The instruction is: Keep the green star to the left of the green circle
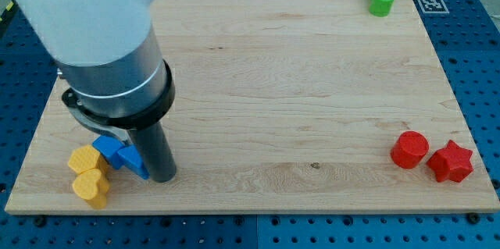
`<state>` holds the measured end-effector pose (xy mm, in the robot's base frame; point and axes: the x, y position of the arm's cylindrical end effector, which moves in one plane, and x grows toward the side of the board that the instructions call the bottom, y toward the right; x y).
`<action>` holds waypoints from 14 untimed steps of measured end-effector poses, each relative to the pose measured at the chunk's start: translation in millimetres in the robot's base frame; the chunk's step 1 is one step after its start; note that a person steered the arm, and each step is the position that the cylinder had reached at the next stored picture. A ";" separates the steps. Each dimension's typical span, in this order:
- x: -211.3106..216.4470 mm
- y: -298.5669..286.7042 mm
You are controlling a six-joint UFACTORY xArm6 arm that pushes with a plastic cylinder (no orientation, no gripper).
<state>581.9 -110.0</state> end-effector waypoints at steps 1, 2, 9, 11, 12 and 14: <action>0.0 32.0; 0.0 60.6; -8.8 64.5; -8.8 65.1; -9.1 65.1; -11.2 65.1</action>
<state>570.6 -44.9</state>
